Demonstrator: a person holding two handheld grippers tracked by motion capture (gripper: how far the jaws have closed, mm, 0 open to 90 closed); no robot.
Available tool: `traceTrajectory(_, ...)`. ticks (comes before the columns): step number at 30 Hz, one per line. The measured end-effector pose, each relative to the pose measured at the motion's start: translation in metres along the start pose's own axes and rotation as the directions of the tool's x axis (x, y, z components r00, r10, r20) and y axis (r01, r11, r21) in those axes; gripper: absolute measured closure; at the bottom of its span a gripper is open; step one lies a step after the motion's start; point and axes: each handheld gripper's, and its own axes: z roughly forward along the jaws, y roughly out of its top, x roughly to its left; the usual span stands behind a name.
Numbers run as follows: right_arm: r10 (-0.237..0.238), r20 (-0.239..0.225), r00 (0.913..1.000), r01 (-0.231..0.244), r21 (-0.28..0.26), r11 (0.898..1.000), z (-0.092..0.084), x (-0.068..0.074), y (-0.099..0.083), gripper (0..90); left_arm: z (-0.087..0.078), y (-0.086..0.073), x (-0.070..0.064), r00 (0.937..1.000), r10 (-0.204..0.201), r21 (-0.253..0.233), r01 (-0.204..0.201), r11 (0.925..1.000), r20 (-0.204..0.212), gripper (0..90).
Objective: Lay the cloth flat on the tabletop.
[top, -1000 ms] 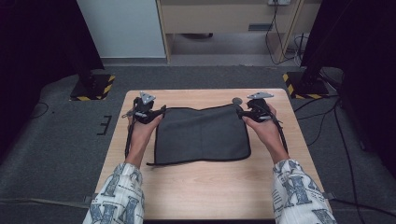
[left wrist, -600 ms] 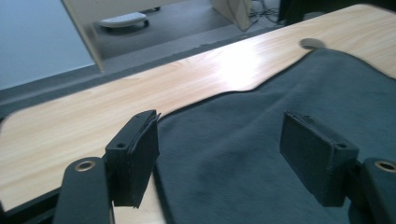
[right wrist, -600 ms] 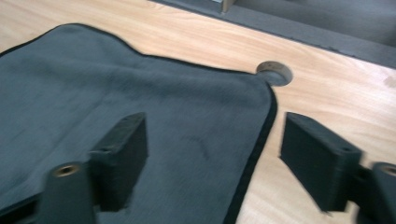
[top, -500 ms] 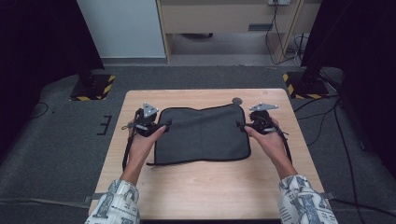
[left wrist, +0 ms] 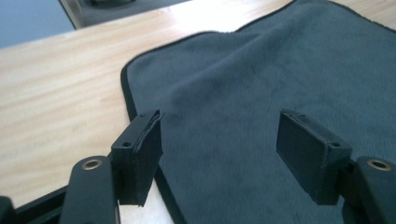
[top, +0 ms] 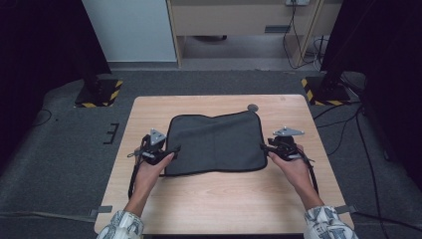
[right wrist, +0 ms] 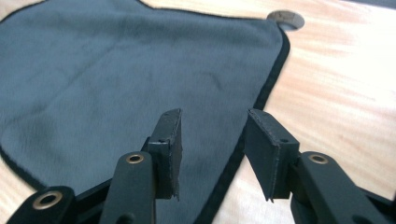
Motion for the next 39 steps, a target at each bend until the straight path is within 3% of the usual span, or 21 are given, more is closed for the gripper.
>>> traceTrajectory(13,0.019,-0.004,0.9998,-0.018,0.061,0.998,0.0,0.003,-0.046,47.0,-0.015,-0.042,0.001,0.9996,0.008,0.047,-0.009,0.9988,0.027,28.6)
traceTrajectory(16,0.013,-0.012,0.9998,-0.012,0.085,0.996,0.005,0.007,-0.049,45.4,-0.018,-0.054,0.002,1.0,-0.001,0.049,0.001,0.9988,0.009,28.3)
traceTrajectory(18,0.009,-0.017,0.9998,-0.007,0.084,0.996,0.008,0.009,-0.049,45.4,-0.019,-0.059,0.003,0.9993,-0.026,0.046,0.024,0.9986,0.028,27.8)
traceTrajectory(23,0.006,-0.021,0.9998,-0.004,0.099,0.995,0.015,0.012,-0.05,45.5,-0.017,-0.063,0.002,0.9974,-0.025,0.066,0.02,0.9976,0.067,23.1)
traceTrajectory(27,-0.037,-0.022,0.9991,0.039,0.103,0.994,0.013,0.016,-0.05,57.4,-0.011,-0.066,-0.004,0.9965,-0.001,0.096,-0.007,0.9953,0.083,22.2)
traceTrajectory(31,-0.04,-0.05,0.9979,0.045,0.107,0.993,0.012,0.017,-0.05,76.3,-0.007,-0.07,-0.005,0.9961,-0.011,0.131,0.0,0.9913,0.087,25.6)
traceTrajectory(34,-0.057,-0.058,0.9967,0.063,0.107,0.992,0.012,0.019,-0.05,81.6,-0.006,-0.071,-0.005,0.9956,-0.005,0.138,-0.008,0.9903,0.094,30.2)
traceTrajectory(39,-0.046,-0.063,0.9969,0.054,0.133,0.99,0.006,0.016,-0.05,83.9,-0.006,-0.07,-0.01,0.9948,0.006,0.151,-0.022,0.9883,0.102,52.2)
